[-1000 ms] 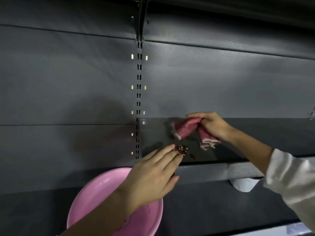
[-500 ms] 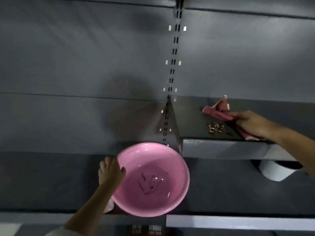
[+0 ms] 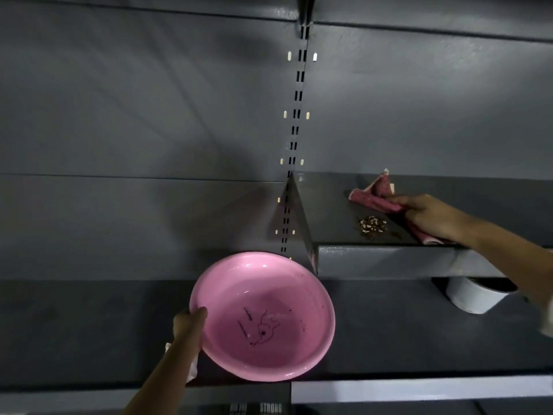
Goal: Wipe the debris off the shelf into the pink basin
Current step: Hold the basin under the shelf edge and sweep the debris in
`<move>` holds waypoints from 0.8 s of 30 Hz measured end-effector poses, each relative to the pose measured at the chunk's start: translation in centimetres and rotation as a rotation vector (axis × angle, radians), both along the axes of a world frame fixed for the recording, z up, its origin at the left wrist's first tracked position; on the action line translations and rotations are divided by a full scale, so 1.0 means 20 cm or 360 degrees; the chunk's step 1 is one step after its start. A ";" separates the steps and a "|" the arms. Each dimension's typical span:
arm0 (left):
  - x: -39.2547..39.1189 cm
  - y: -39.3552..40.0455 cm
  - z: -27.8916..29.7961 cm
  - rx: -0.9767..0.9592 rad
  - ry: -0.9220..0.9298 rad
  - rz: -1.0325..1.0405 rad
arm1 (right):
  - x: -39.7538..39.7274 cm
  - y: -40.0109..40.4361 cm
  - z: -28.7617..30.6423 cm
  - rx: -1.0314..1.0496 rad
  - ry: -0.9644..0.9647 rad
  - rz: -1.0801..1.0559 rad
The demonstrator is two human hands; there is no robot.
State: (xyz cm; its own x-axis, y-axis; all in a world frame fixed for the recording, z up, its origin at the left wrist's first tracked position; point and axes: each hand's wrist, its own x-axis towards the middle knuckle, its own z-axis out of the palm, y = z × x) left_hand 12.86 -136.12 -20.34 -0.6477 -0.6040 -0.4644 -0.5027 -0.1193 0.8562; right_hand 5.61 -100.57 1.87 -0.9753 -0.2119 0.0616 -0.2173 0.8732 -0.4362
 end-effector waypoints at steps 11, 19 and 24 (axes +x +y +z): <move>0.00 -0.08 0.40 0.0175 0.0192 -0.0200 | 0.00 0.07 0.08 -0.0367 -0.0083 -0.0045; 0.01 -0.04 0.55 0.0227 0.0228 -0.0251 | 0.02 0.04 0.00 -0.0048 -0.0094 -0.0072; 0.04 -0.05 0.57 0.0252 0.0229 -0.0239 | 0.05 -0.04 0.00 0.0001 -0.0193 -0.0013</move>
